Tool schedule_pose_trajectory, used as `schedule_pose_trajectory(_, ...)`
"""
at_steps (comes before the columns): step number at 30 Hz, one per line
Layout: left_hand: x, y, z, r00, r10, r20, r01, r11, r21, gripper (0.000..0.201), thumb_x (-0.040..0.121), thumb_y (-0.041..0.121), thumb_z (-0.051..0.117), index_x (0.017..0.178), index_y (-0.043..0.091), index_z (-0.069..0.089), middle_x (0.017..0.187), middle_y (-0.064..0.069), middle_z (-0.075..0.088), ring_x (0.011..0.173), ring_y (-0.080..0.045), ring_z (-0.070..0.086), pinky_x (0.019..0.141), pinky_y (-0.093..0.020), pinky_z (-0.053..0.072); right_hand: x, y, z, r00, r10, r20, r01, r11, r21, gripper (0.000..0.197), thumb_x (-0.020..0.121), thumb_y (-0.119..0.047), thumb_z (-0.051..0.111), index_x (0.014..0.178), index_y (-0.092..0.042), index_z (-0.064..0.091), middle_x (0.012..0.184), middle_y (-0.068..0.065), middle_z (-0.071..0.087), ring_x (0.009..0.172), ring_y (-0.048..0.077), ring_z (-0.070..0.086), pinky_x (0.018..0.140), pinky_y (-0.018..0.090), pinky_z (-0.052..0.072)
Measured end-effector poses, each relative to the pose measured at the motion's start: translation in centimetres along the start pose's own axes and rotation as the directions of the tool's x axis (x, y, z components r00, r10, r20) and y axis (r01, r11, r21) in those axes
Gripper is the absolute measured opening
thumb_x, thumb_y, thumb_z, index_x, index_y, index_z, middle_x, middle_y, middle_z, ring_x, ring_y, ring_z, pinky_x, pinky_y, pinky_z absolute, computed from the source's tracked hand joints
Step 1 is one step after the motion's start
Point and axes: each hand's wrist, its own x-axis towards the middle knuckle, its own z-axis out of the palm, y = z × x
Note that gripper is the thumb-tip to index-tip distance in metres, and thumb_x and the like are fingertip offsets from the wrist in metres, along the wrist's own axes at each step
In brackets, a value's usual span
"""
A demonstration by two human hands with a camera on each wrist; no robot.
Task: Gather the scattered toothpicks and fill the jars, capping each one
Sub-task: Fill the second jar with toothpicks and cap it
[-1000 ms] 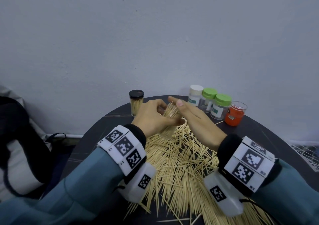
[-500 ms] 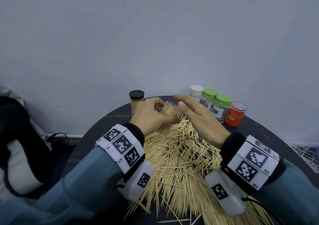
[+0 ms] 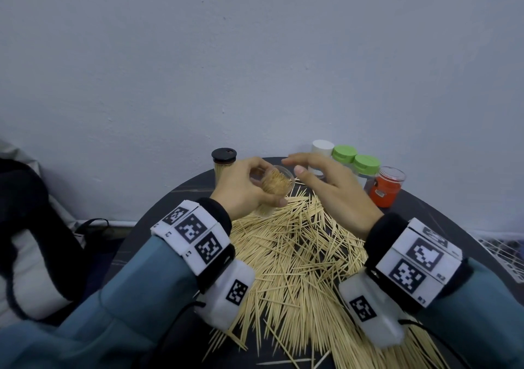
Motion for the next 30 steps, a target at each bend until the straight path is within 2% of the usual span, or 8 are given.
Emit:
schedule_pose_trajectory(3,0.0,-0.1,-0.2,0.999,0.009,0.051,-0.009,1.0,-0.016,0.055,0.058,0.006,0.086,0.107,0.017,0.062,0.102,0.005,0.064,0.093,-0.009,0.06,0.073,-0.02,0.047,0.4,0.2,-1.0,0.999,0.039,-0.019,-0.04,0.998,-0.053,0.02,0.093,-0.017,0.051,0.111,-0.019,0.062,0.103,-0.015,0.059,0.084,-0.018,0.05,0.072,0.001,0.036)
schedule_pose_trajectory(6,0.0,-0.1,-0.2,0.996,0.037,0.082,-0.037,0.999,-0.012,0.052,0.06,-0.002,0.083,0.104,0.018,0.063,0.107,0.005,0.065,0.102,-0.01,0.058,0.084,-0.026,0.047,0.7,1.4,-2.1,0.964,0.213,0.159,-0.175,0.959,-0.223,0.028,0.09,-0.015,0.057,0.119,-0.015,0.056,0.118,-0.004,0.06,0.103,0.003,0.055,0.086,0.008,0.039)
schedule_pose_trajectory(8,0.0,-0.1,-0.2,0.994,0.044,0.097,-0.042,0.999,-0.019,0.052,0.06,-0.007,0.08,0.101,0.021,0.064,0.11,0.005,0.065,0.111,-0.012,0.056,0.094,-0.034,0.045,0.6,2.2,-2.5,0.879,0.373,0.298,-0.227,0.875,-0.428,0.036,0.088,-0.02,0.061,0.122,-0.015,0.052,0.123,0.0,0.058,0.111,0.012,0.054,0.095,0.021,0.041)
schedule_pose_trajectory(11,0.1,-0.3,0.0,0.991,0.05,0.126,-0.047,0.998,-0.033,0.053,0.061,-0.01,0.078,0.1,0.023,0.063,0.112,0.007,0.065,0.115,-0.011,0.055,0.099,-0.035,0.043,0.0,2.9,-2.3,0.715,0.572,0.401,-0.219,0.728,-0.65,0.045,0.083,-0.025,0.067,0.123,-0.016,0.049,0.121,0.001,0.058,0.109,0.016,0.054,0.095,0.027,0.045)
schedule_pose_trajectory(14,0.1,-0.2,0.0,0.99,0.044,0.132,-0.038,0.998,-0.043,0.053,0.061,-0.007,0.079,0.102,0.021,0.063,0.111,0.007,0.065,0.112,-0.012,0.056,0.098,-0.037,0.045,-0.5,3.0,-1.8,0.645,0.634,0.426,-0.181,0.668,-0.721,0.051,0.078,-0.027,0.073,0.122,-0.017,0.051,0.12,0.001,0.056,0.108,0.017,0.054,0.092,0.028,0.046)
schedule_pose_trajectory(20,0.1,0.0,0.1,0.992,0.042,0.116,-0.036,0.998,-0.046,0.053,0.062,0.004,0.083,0.109,0.016,0.061,0.104,0.008,0.063,0.087,-0.003,0.059,0.07,-0.014,0.045,-0.9,3.0,-0.6,0.642,0.642,0.419,-0.143,0.637,-0.758,0.055,0.077,-0.033,0.073,0.123,-0.014,0.051,0.121,0.003,0.055,0.11,0.02,0.053,0.092,0.033,0.047)
schedule_pose_trajectory(26,0.0,-0.1,0.1,0.992,0.031,0.118,-0.028,0.999,-0.026,0.052,0.061,0.004,0.084,0.107,0.018,0.062,0.104,0.008,0.064,0.09,-0.005,0.06,0.074,-0.019,0.048,-0.8,3.3,-0.8,0.693,0.577,0.432,-0.156,0.705,-0.691,0.039,0.076,-0.018,0.075,0.111,-0.016,0.058,0.105,0.001,0.054,0.095,0.016,0.055,0.078,0.024,0.048)
schedule_pose_trajectory(30,0.1,-0.3,0.1,0.992,0.033,0.121,-0.031,0.999,-0.016,0.053,0.061,0.004,0.084,0.108,0.017,0.062,0.106,0.006,0.064,0.089,-0.003,0.059,0.073,-0.018,0.047,-0.7,3.6,-1.0,0.702,0.552,0.45,-0.147,0.73,-0.667,0.037,0.077,-0.015,0.074,0.11,-0.016,0.06,0.106,-0.001,0.058,0.096,0.016,0.058,0.082,0.026,0.049)
